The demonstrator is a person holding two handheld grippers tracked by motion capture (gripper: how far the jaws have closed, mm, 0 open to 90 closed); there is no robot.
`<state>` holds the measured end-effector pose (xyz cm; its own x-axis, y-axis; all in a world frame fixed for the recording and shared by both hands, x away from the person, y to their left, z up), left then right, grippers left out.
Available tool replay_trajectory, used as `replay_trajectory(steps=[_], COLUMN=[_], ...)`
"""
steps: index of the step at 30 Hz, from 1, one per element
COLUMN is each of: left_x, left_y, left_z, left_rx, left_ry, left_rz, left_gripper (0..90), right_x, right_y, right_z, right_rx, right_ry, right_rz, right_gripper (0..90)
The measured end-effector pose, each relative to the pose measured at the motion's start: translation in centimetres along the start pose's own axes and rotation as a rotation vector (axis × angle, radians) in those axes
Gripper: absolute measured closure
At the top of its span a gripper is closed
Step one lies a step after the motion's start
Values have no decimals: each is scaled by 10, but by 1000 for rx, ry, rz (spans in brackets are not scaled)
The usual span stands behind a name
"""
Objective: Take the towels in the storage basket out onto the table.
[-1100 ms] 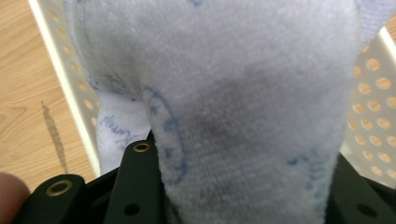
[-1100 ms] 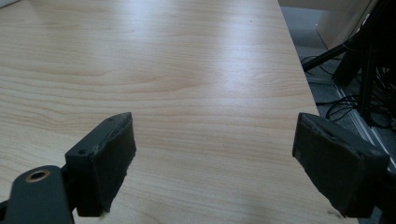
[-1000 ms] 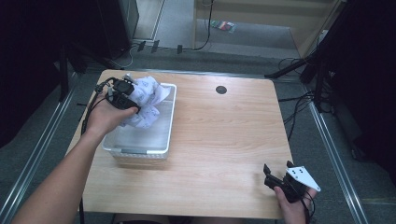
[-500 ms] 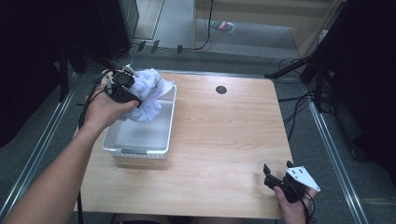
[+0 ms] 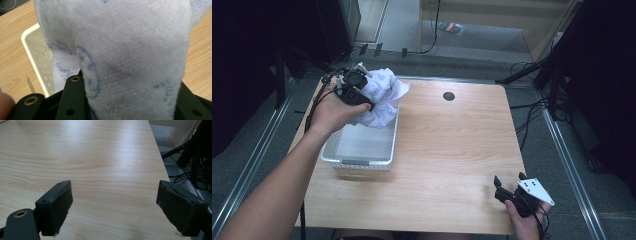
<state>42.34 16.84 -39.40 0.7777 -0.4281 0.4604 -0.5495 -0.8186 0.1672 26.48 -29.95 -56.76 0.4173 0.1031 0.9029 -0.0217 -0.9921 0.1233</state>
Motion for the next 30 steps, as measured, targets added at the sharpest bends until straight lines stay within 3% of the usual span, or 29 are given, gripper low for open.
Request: replay_trajectory(steps=[30], left_x=[35], left_y=[66], left_z=[25], left_rx=[-61], left_ry=[2], left_rz=[102], left_gripper=[583], right_x=[0], right_y=[-1], right_z=[0], right_rx=[1], right_ry=[4], right_rz=[-5], right_gripper=[132])
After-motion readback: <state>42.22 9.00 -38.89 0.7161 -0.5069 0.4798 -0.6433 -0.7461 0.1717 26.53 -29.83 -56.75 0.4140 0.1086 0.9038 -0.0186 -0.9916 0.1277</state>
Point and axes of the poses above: each handheld gripper's, and its own axes: z roughly forward along the jaws, x roughly out of its top, y roughly to its right, the point moved 5 cm from there along z, roughly forward along the jaws, and after that the axes turned 13 degrees about -x, right-handed, at the moved point
